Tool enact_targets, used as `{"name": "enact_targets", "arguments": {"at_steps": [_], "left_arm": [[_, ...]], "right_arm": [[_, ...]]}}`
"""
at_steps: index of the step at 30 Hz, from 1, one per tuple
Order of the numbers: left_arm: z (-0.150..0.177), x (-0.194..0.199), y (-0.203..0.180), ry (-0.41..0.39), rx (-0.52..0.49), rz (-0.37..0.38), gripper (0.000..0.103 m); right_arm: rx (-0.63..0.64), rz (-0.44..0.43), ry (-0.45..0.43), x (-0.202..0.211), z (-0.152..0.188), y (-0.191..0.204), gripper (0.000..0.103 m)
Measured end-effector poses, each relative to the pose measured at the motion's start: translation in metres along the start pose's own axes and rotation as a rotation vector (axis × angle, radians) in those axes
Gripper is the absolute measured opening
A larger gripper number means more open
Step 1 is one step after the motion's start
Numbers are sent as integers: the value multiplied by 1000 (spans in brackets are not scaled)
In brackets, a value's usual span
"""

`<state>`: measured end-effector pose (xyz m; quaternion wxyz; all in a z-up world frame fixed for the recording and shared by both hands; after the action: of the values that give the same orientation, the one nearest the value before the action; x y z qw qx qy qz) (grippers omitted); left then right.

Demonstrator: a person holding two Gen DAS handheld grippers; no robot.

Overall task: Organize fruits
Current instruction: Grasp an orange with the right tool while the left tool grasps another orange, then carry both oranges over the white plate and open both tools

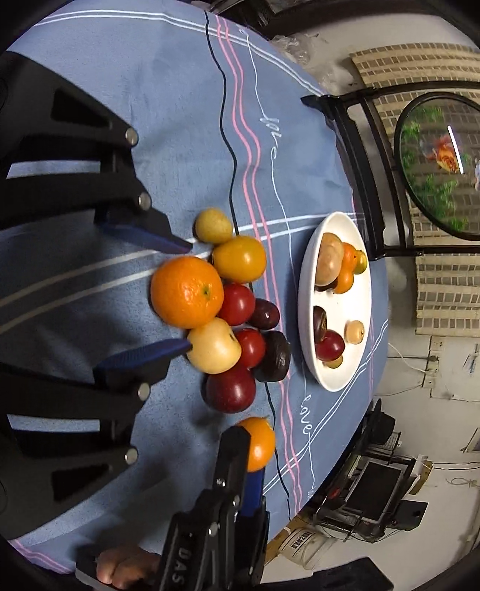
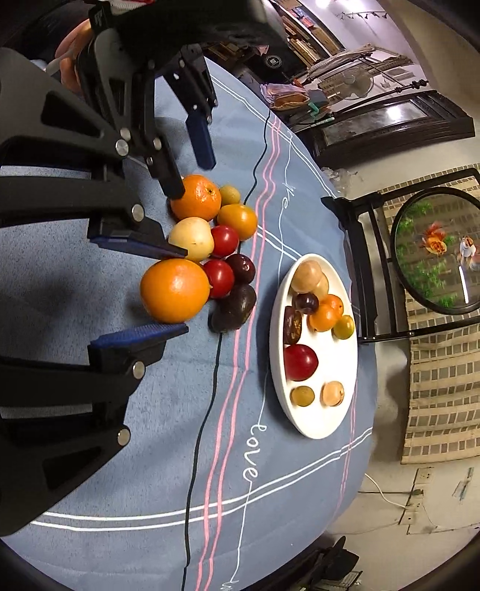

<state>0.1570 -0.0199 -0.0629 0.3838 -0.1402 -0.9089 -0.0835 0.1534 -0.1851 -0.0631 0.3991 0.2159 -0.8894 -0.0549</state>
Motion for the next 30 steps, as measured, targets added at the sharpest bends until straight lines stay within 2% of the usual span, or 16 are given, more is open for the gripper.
{"name": "enact_targets", "arguments": {"at_steps": [8, 21, 28, 30], "left_arm": [[0, -10, 5, 30, 20, 7, 46], [3, -13, 1, 29, -7, -26, 45], [6, 5, 5, -10, 52, 0, 45], [3, 13, 8, -28, 77, 37, 44]], "right_arm": [[-6, -2, -15, 5, -1, -1, 35], [-2, 9, -19, 4, -2, -1, 35], [-7, 34, -15, 0, -1, -6, 35], [-18, 10, -21, 1, -2, -7, 35]]}}
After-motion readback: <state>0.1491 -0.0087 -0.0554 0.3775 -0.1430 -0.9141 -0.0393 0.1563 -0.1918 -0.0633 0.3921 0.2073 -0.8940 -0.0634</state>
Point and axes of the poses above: each gripper's, at about its wrist camera, not at the fingertips, and x roughly against the way its jaws point, y to its left, z to its underside, the point moved 3 cm from there along -x, roughly the way its jaws point, and after that the axes turned 6 degrees about -x, right-handed, at the moved point
